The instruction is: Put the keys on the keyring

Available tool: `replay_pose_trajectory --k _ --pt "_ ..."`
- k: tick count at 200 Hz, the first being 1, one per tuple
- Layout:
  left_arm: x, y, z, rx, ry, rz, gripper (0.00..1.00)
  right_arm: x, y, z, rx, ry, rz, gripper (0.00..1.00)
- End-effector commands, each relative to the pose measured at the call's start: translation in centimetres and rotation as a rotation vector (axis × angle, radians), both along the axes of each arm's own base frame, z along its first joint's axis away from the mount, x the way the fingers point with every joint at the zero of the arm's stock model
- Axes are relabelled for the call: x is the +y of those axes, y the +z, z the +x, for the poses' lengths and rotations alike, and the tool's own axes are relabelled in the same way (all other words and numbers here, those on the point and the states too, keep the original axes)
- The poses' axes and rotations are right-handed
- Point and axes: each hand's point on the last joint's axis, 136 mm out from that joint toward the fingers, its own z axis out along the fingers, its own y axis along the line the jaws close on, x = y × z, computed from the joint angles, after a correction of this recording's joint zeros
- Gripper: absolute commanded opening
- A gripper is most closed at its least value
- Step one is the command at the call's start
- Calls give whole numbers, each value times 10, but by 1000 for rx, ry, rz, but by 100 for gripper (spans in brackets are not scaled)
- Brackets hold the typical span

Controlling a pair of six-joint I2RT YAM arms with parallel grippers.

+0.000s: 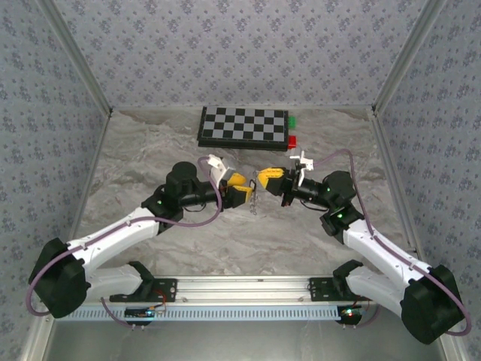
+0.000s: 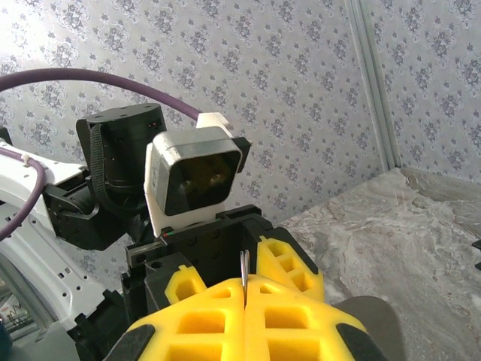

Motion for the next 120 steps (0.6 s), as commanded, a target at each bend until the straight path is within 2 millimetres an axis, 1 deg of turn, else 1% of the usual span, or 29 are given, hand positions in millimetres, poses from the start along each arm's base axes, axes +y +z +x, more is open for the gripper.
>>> replay_pose_trajectory --k 1,61,93,120 --pt "-7 26 -4 -42 -36 -63 47 -1 14 -8 -55 15 22 0" --pt "-10 27 -11 -35 -64 -63 52 0 14 -8 -60 22 22 0" --pt "-9 27 -14 -48 -70 -58 51 0 18 -11 -67 40 28 0" --pt "-5 25 -17 -70 -72 -42 50 0 18 -13 -68 44 29 0"
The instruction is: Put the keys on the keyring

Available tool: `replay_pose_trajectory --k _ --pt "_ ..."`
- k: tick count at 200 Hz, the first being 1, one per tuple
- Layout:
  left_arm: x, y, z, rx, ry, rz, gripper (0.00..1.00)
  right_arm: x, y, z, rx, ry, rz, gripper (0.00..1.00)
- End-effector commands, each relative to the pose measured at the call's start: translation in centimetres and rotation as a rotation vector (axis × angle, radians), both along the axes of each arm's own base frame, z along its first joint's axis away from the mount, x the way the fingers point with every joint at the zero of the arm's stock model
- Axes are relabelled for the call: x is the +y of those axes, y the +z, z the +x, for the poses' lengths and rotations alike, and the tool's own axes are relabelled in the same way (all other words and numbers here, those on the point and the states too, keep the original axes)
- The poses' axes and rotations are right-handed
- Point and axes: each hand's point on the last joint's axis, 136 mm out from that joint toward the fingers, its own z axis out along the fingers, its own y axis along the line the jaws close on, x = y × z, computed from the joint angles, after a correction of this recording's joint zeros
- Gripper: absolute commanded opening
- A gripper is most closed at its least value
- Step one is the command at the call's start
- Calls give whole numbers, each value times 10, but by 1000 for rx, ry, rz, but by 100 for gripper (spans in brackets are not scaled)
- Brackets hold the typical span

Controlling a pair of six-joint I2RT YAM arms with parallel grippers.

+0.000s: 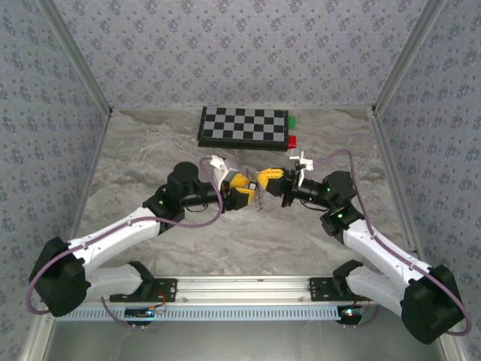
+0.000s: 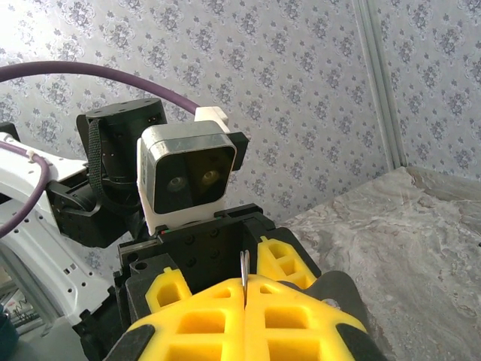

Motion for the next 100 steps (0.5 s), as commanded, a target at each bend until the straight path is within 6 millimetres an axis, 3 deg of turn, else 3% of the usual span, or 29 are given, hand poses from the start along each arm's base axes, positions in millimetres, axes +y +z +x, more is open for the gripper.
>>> replay_pose_trajectory --k 1,100 --pt "1 22 -8 -68 -30 -32 50 -1 18 -10 -64 27 32 0" --pt "-5 31 -15 -84 -96 -65 50 5 17 -13 -51 72 37 0"
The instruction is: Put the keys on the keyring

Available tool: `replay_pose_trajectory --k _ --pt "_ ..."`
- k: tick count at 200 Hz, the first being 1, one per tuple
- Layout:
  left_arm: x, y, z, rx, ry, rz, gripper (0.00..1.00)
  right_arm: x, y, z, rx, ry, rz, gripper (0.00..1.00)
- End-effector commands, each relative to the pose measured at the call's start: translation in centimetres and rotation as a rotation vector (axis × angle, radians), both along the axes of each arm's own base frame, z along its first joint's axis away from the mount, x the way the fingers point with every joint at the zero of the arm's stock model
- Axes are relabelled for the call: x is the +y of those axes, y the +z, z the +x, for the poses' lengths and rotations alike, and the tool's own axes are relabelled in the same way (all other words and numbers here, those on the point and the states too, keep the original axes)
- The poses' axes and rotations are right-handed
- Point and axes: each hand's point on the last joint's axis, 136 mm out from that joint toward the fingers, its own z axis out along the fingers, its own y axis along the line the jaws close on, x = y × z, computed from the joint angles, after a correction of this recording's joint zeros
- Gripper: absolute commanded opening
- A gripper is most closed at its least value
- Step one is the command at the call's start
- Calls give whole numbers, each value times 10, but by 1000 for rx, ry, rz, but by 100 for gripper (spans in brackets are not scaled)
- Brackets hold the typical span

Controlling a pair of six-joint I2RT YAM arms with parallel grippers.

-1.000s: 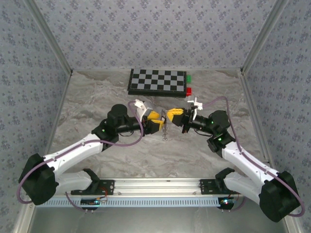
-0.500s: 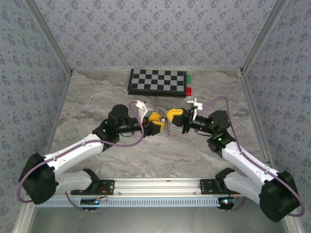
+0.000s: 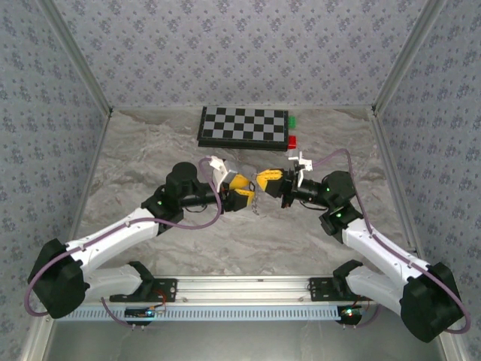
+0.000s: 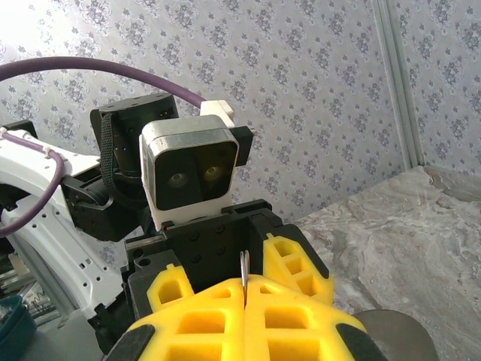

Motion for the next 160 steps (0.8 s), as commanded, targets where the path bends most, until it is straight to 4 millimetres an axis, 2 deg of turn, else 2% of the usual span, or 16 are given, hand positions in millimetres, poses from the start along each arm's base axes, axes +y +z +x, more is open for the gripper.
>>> replay_pose_trajectory --k 1,95,108,133,160 --pt "-6 27 -8 -60 -65 -62 50 1 17 -8 -53 29 32 0" --pt "-13 30 -10 -51 -97 -77 45 2 15 -8 -46 33 28 0" --pt "-13 31 -10 -53 -99 -79 41 2 15 -9 -48 34 29 0" --pt "-11 31 -11 -56 -97 -78 27 2 14 -8 -46 30 24 0" --pt "-9 29 -12 -57 -90 -71 18 1 12 -7 -46 18 20 0"
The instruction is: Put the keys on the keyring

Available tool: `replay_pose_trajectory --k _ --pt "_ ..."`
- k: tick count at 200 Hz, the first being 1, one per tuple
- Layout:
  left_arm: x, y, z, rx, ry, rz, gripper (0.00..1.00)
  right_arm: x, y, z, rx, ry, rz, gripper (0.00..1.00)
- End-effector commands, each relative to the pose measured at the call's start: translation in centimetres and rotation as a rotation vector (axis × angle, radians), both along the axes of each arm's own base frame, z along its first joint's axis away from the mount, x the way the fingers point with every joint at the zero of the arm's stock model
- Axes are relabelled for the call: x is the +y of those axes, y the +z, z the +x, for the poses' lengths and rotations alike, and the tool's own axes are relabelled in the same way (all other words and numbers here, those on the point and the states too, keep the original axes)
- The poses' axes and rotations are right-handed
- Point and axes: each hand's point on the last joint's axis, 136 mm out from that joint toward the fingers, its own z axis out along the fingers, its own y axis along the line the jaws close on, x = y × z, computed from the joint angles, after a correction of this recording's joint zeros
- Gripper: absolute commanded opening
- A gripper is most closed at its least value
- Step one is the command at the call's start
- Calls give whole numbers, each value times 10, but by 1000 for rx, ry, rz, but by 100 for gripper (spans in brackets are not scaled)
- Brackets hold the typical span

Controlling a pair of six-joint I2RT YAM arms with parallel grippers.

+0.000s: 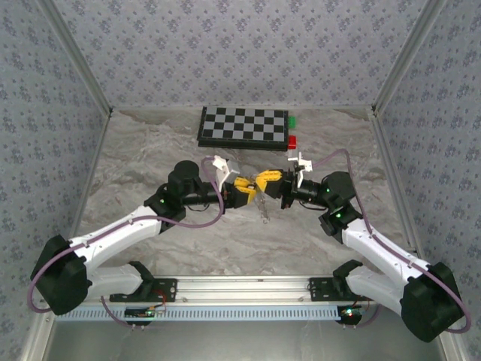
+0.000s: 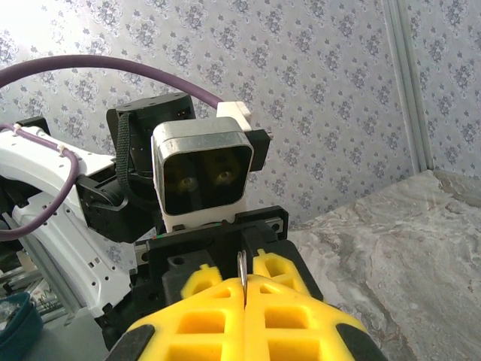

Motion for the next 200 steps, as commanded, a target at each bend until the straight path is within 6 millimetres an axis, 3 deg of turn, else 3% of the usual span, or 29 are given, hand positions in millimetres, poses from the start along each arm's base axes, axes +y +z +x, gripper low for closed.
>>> replay_pose_trajectory --k 1,62,118,200 --pt "-2 27 -7 -66 -36 -57 18 -1 9 -3 -35 3 12 0" --pt "10 28 -6 -89 16 -29 0 -6 5 -2 -33 -23 11 0" --pt "17 32 -6 -113 42 -15 0 -9 6 -3 -34 -27 12 0" --pt "11 35 -4 -101 20 7 0 0 -4 -6 -27 1 -42 0"
